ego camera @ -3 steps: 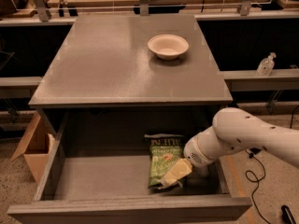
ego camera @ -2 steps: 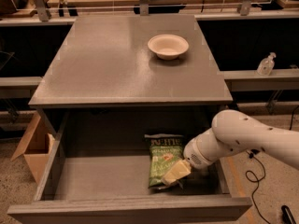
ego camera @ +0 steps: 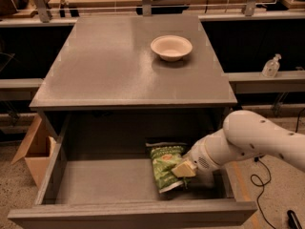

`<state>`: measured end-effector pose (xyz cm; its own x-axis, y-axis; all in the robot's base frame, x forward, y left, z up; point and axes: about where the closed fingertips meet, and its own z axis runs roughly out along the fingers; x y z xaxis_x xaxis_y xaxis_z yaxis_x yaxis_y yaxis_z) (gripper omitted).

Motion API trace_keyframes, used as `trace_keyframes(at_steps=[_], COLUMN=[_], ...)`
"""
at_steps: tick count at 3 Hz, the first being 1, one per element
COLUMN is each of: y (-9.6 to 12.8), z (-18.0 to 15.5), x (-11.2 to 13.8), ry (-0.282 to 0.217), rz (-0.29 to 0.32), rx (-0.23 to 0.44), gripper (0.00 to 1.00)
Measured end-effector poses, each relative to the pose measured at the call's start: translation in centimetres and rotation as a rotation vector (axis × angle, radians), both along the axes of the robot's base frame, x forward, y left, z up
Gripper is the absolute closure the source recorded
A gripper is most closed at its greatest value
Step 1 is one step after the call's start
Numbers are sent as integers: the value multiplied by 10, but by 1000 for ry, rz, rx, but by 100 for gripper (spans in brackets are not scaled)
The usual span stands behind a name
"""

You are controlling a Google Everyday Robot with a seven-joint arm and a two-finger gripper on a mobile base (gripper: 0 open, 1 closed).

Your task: Pick green jalapeno chip bag from top drawer and place on counter

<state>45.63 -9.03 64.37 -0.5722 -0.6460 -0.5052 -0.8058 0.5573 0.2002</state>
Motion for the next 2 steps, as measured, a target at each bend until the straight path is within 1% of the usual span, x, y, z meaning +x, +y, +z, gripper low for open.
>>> trace_keyframes(at_steps=[1,2], y=[9,15], z=[52,100], x=[-15,-31], ry=[-94,-192], rz=[60,151], rx=[51,116], gripper=[88,100])
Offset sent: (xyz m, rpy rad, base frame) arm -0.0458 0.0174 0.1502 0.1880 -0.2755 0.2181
